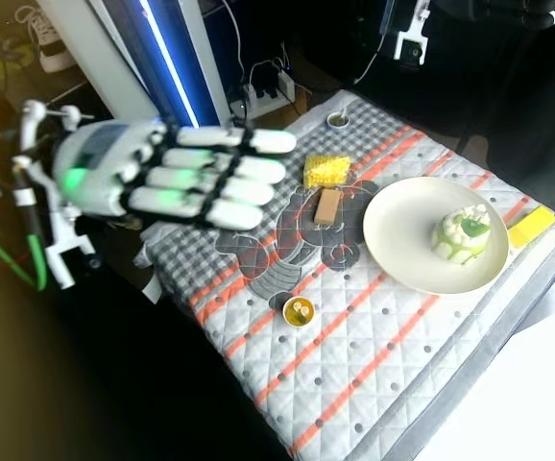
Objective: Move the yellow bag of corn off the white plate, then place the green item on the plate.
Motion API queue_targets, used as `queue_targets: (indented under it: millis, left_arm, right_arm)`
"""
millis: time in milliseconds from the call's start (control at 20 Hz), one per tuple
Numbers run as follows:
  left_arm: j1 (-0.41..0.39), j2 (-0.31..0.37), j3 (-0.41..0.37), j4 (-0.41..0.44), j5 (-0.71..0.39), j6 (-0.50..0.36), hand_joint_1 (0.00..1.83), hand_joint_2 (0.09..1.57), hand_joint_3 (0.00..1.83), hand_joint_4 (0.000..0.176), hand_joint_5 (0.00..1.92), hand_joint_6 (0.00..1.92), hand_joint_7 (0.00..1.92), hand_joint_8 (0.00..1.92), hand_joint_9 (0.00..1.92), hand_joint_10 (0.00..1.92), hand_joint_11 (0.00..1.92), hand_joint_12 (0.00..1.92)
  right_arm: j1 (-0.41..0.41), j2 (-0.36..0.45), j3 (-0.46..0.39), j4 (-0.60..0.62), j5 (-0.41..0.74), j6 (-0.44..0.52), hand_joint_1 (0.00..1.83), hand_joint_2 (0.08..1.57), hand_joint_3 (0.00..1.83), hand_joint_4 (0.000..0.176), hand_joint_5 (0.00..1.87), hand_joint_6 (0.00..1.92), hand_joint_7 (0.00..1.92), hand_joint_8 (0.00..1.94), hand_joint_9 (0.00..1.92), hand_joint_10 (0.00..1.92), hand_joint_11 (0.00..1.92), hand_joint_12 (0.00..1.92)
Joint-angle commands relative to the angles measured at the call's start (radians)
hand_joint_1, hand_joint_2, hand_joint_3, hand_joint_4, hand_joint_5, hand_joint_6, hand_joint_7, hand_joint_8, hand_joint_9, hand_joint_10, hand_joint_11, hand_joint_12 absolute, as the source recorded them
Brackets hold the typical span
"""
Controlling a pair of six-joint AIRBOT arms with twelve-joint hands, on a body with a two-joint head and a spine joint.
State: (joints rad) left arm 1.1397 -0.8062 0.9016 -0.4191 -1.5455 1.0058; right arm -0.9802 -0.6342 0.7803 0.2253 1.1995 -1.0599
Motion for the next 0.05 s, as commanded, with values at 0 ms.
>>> queue_targets:
  millis: [0]
  left_arm:
    - [-0.005,0.006,0.005,0.004,-0.150,-0.010,0.47,1.18,0.00,0.176,0.00,0.00,0.00,0.00,0.00,0.00,0.00,0.00]
  right_arm:
    - [0.001,0.005,-0.003,0.001,0.157,-0.004,0.45,1.00,0.00,0.059,0.00,0.00,0.00,0.00,0.00,0.00,0.00,0.00]
